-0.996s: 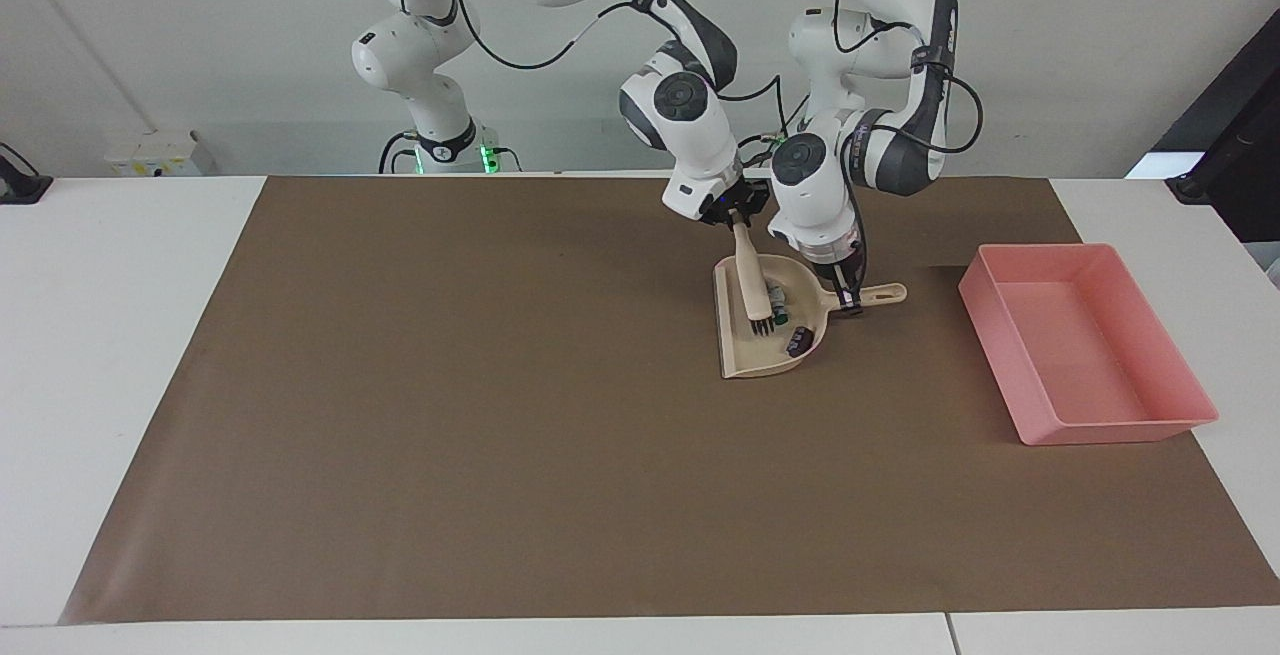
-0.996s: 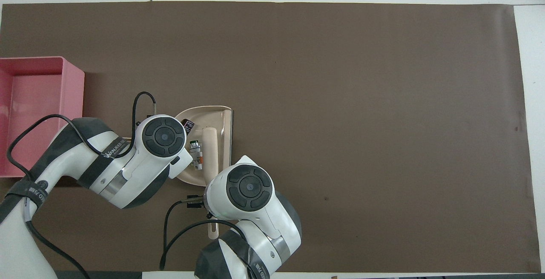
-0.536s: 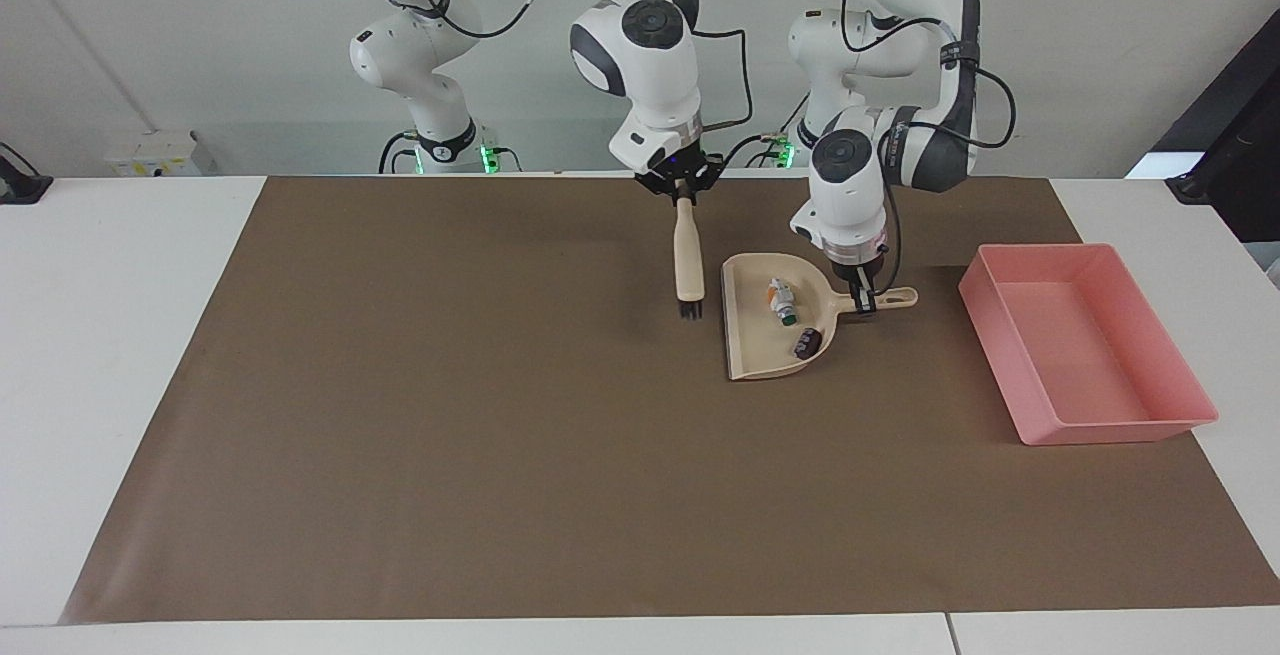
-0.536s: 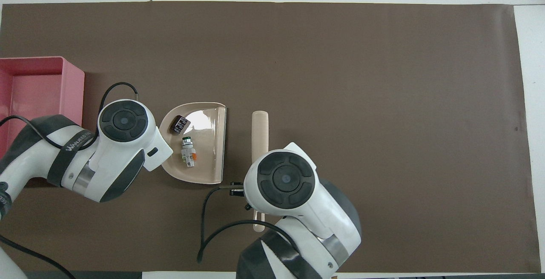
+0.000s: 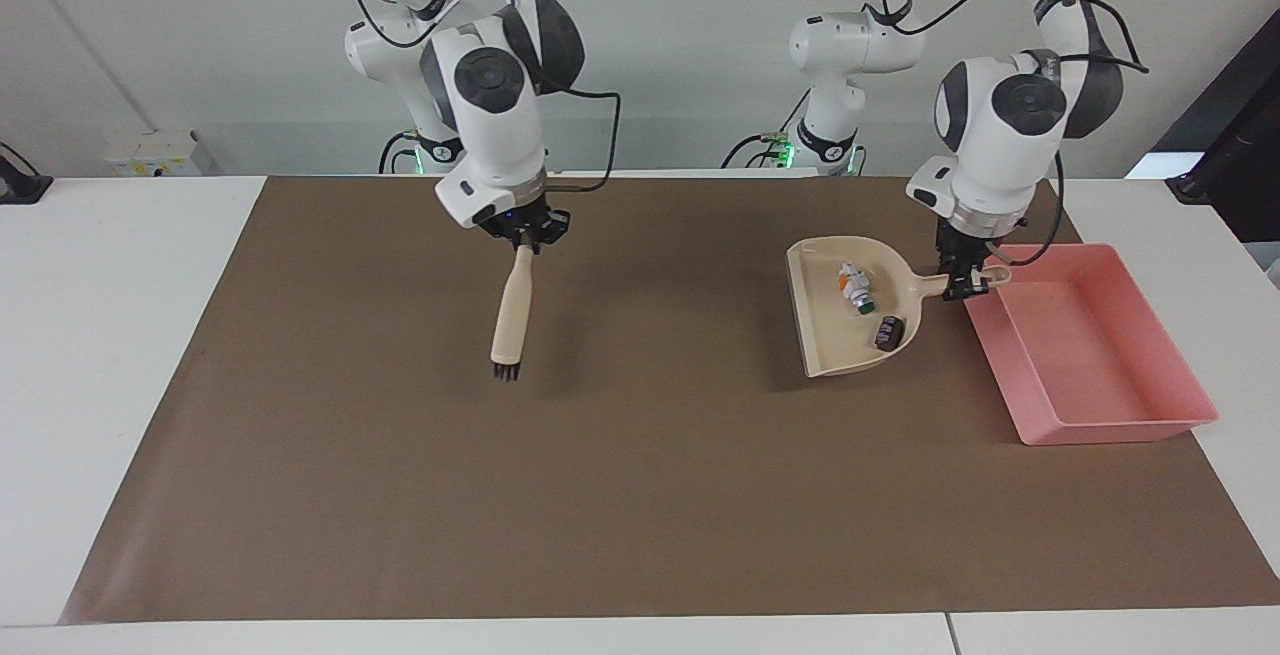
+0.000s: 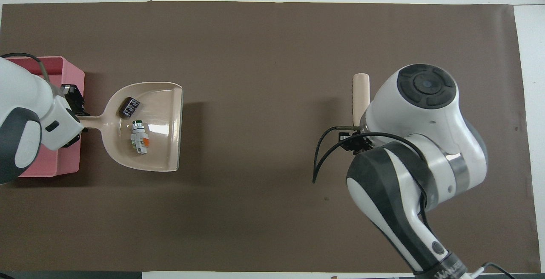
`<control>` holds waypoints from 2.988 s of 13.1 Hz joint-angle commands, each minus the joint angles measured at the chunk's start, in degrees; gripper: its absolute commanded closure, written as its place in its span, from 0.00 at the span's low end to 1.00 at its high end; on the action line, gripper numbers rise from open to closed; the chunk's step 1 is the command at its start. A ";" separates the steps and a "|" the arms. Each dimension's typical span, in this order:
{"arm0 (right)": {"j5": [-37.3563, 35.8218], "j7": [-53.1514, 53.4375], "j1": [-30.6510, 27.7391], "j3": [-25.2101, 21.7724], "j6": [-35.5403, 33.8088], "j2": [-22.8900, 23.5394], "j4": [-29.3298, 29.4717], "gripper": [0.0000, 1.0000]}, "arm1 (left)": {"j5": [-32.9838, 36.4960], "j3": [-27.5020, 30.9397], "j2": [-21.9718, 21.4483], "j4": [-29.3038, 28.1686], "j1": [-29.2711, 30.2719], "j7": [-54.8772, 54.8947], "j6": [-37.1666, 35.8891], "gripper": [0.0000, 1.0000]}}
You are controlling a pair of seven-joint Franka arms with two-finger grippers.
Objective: Clean e-waste and dump in bin
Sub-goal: 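Carry the dustpan over the pink bin while the right gripper returns the brush, then tip the dustpan into the pink bin with the left gripper, then lower the dustpan back onto the table with the left gripper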
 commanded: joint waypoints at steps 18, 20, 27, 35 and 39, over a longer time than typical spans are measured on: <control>-0.27 -37.92 -33.13 0.92 23.57 -6.30 -25.34 0.96 | -2.79 6.67 16.98 31.38 31.86 41.63 -3.66 1.00; -0.27 -38.10 -33.13 0.92 24.11 -6.48 -25.97 0.91 | 2.54 6.67 16.98 30.41 29.23 37.43 -1.00 1.00; -0.36 -40.82 -32.69 0.92 23.67 -6.39 -25.27 0.07 | 19.83 6.67 15.49 29.88 23.16 27.42 -2.05 1.00; -1.33 -35.14 -27.07 1.45 14.73 -4.02 -5.79 0.00 | 21.80 6.06 5.74 23.82 15.61 22.99 -5.47 1.00; -1.42 -23.26 -23.82 1.53 3.14 -3.58 6.78 0.00 | 8.99 5.97 3.54 20.67 11.39 22.90 -7.95 1.00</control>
